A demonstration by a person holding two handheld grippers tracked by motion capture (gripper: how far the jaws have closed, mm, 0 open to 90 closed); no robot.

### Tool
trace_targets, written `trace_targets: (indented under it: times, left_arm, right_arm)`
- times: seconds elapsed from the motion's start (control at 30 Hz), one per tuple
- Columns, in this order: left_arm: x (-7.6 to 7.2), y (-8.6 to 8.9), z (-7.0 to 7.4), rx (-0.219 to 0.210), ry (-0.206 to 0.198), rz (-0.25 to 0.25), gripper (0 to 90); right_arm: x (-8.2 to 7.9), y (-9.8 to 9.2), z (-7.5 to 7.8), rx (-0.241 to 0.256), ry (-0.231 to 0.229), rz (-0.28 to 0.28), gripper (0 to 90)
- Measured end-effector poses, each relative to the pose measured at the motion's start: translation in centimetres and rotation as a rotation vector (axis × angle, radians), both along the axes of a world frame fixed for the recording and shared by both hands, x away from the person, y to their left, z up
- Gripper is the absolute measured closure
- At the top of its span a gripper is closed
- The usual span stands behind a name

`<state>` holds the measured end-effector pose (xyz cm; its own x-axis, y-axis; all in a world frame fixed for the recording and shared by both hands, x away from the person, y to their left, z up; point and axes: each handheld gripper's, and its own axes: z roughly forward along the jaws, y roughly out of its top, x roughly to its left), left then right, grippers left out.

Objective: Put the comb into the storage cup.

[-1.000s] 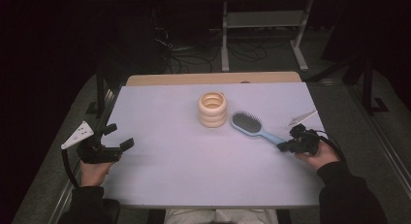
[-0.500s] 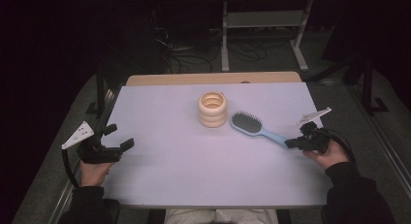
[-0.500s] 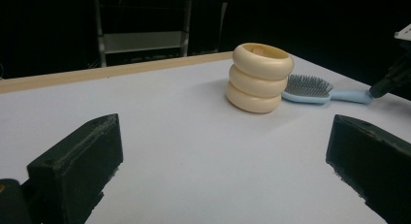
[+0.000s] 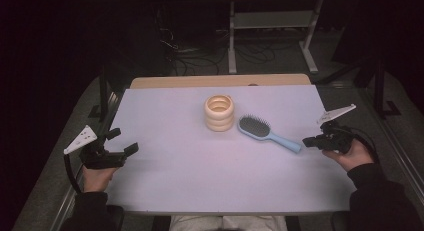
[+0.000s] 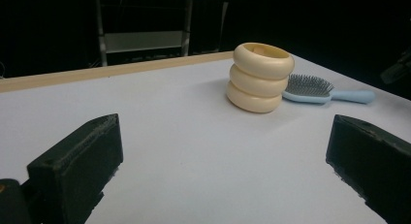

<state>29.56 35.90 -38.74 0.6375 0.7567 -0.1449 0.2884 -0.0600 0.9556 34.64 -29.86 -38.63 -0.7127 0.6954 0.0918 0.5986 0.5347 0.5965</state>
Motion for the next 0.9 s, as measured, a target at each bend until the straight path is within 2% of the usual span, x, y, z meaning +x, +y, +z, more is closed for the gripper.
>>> trace_targets:
  times: [0.17, 0.3, 0.47, 0.63, 0.8, 0.9]
  left_arm:
    - [0.0, 0.0, 0.0, 0.000, 0.000, 0.000, 0.0]
    - [0.0, 0.0, 0.0, 0.007, -0.001, -0.002, 0.0]
    - [0.0, -0.1, 0.0, 0.010, 0.000, -0.005, 0.0]
    - [0.0, -0.1, 0.0, 0.010, 0.000, -0.005, 0.0]
    - [0.0, -0.1, -0.1, 0.011, 0.000, -0.006, 0.0]
    - [0.0, -0.1, -0.1, 0.011, 0.000, -0.006, 0.0]
  right_arm:
    - [0.3, -0.1, 1.6, -0.019, -0.024, 0.010, 82.8]
    - [0.5, 0.1, 2.5, -0.038, -0.039, 0.017, 74.9]
    - [1.0, 0.5, 3.3, -0.027, -0.050, 0.021, 55.7]
    - [1.4, 1.4, 3.7, -0.036, -0.032, 0.041, 40.5]
    - [2.2, 2.1, 4.2, -0.037, -0.013, 0.067, 20.6]
    - [2.8, 2.5, 4.6, -0.043, -0.019, 0.051, 12.3]
